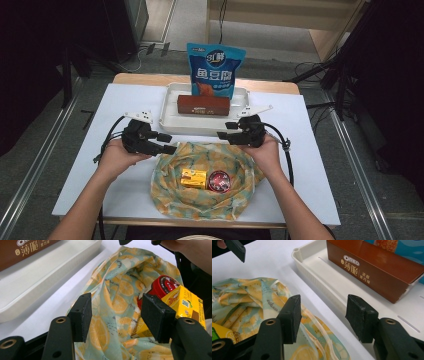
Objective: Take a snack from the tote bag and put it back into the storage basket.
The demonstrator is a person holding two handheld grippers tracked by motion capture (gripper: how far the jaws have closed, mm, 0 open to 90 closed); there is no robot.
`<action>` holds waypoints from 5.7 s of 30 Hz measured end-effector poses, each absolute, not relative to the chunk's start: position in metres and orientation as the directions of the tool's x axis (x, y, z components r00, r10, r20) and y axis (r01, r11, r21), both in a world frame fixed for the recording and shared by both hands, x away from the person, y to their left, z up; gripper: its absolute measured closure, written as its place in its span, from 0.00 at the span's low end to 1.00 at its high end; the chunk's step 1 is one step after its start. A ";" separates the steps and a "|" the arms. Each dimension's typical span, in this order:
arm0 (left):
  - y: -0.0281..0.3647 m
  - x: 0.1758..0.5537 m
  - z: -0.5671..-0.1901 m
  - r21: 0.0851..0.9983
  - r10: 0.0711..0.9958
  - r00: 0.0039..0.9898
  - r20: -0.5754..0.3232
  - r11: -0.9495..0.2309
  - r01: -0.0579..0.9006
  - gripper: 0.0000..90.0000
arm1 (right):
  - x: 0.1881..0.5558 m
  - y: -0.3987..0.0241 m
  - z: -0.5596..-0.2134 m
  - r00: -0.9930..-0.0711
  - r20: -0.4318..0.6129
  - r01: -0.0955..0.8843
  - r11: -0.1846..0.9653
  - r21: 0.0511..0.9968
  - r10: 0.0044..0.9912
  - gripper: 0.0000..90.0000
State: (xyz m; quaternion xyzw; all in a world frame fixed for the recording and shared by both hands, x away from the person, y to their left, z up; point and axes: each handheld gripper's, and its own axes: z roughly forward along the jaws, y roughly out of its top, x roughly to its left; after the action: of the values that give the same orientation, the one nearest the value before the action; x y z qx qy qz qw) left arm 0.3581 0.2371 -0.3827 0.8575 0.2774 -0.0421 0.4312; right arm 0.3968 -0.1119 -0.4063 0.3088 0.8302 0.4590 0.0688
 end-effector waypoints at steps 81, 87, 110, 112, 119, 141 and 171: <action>0.177 0.295 -0.394 0.720 0.251 0.920 -0.301 -0.572 0.392 0.46 | 0.408 -0.114 -0.413 -0.785 0.200 0.479 0.369 0.797 0.586 0.50; 0.171 0.295 -0.402 0.700 0.247 0.927 -0.281 -0.608 0.374 0.48 | 0.408 -0.114 -0.413 -0.787 0.197 0.475 0.370 0.798 0.585 0.50; 0.175 0.299 -0.399 0.725 0.269 0.925 -0.268 -0.576 0.377 0.56 | 0.408 -0.113 -0.415 -0.791 0.209 0.481 0.374 0.793 0.575 0.49; 0.176 0.299 -0.398 0.724 0.272 0.926 -0.261 -0.580 0.375 0.56 | 0.408 -0.113 -0.415 -0.794 0.205 0.478 0.378 0.793 0.573 0.49; 0.178 0.300 -0.393 0.731 0.281 0.922 -0.266 -0.565 0.383 0.57 | 0.408 -0.112 -0.415 -0.798 0.200 0.471 0.383 0.794 0.568 0.49; 0.189 0.304 -0.370 0.752 0.321 0.911 -0.259 -0.525 0.399 0.57 | 0.405 -0.113 -0.415 -0.805 0.201 0.468 0.389 0.793 0.559 0.49; 0.220 0.308 -0.333 0.789 0.402 0.882 -0.245 -0.446 0.422 0.57 | 0.403 -0.115 -0.414 -0.809 0.191 0.459 0.395 0.796 0.556 0.48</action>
State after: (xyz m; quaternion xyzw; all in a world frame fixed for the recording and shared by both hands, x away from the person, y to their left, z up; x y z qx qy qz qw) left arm 0.3076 0.2204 -0.3335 0.8503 0.2425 -0.0107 0.4669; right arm 0.4028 -0.1146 -0.4141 0.3044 0.8334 0.4582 0.0530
